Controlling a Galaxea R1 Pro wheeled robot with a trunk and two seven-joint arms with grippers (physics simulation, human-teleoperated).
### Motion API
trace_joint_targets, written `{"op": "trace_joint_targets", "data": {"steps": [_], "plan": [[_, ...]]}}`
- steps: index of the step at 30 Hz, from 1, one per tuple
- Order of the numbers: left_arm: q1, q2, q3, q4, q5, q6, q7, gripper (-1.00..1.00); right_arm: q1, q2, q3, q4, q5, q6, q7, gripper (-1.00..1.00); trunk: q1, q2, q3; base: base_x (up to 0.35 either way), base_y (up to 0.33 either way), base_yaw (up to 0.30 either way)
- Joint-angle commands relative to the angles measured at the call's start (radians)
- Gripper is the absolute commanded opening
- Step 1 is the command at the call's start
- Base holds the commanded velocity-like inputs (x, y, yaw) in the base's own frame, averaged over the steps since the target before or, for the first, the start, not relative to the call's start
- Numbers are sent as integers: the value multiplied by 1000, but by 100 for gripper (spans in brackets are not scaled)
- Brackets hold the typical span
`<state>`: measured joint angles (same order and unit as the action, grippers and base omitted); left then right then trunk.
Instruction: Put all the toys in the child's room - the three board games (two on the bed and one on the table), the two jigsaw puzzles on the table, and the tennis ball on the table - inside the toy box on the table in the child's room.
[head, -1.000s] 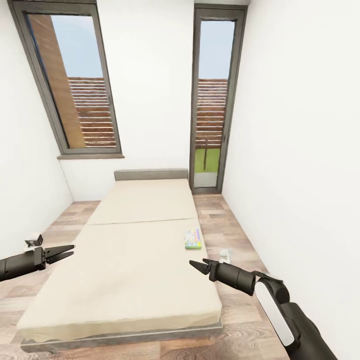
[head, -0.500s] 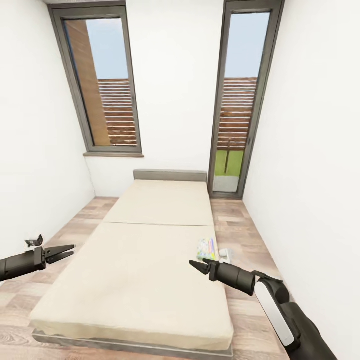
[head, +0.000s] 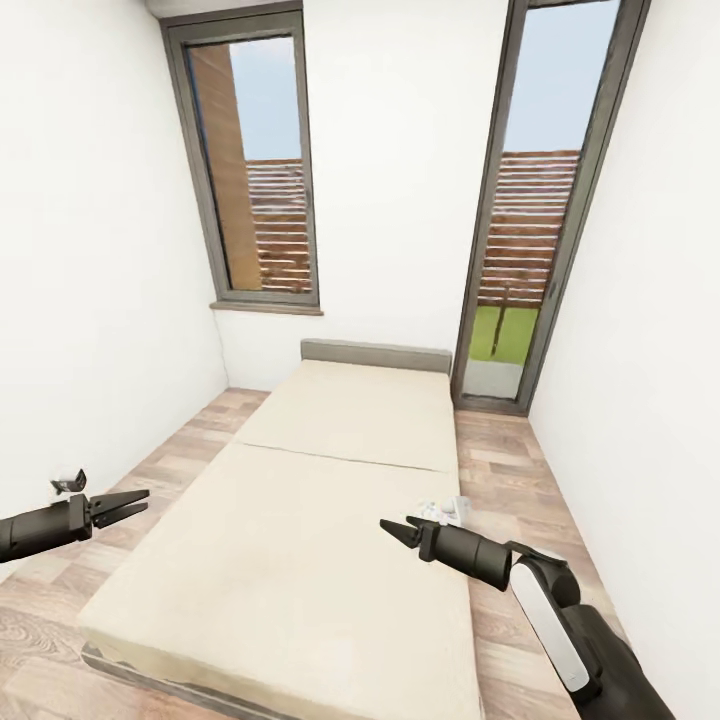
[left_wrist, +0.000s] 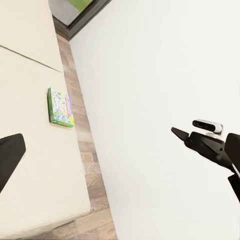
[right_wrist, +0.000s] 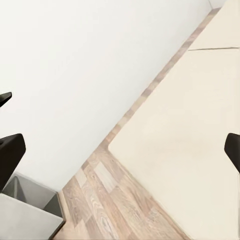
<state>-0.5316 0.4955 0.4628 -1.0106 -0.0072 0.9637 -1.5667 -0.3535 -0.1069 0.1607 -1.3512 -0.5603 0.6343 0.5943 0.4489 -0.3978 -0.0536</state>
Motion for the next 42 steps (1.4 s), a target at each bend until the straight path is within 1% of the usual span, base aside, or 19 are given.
{"op": "trace_joint_targets", "data": {"steps": [1,9,17,26,32,36,42], "plan": [[-1,0,0,0,-2,11,-4,100,-1,-1,0,-1,-7,5,-1,100,1,-2,-2,230,-206,142],[-1,0,-1,0,-1,10,-4,100,-1,-1,-2,1,-8,7,2,100,1,-2,-2,126,-125,23],[-1,0,0,0,-1,10,-4,100,-1,-1,-4,3,-9,8,7,100,1,-2,5,31,-32,-191],[-1,1,0,0,0,9,-4,100,-1,-1,-5,1,-9,7,6,100,1,-2,14,132,-128,-232],[-1,1,0,0,0,9,-4,100,-1,-1,-6,0,-9,6,6,100,1,-2,20,49,-50,-204],[-1,0,0,0,0,9,-4,100,-1,-2,-6,0,-9,4,6,100,1,-2,23,93,-20,-142],[-1,0,0,0,0,9,-4,100,-1,-2,-7,0,-10,3,5,100,1,-2,24,117,-56,-35]]}}
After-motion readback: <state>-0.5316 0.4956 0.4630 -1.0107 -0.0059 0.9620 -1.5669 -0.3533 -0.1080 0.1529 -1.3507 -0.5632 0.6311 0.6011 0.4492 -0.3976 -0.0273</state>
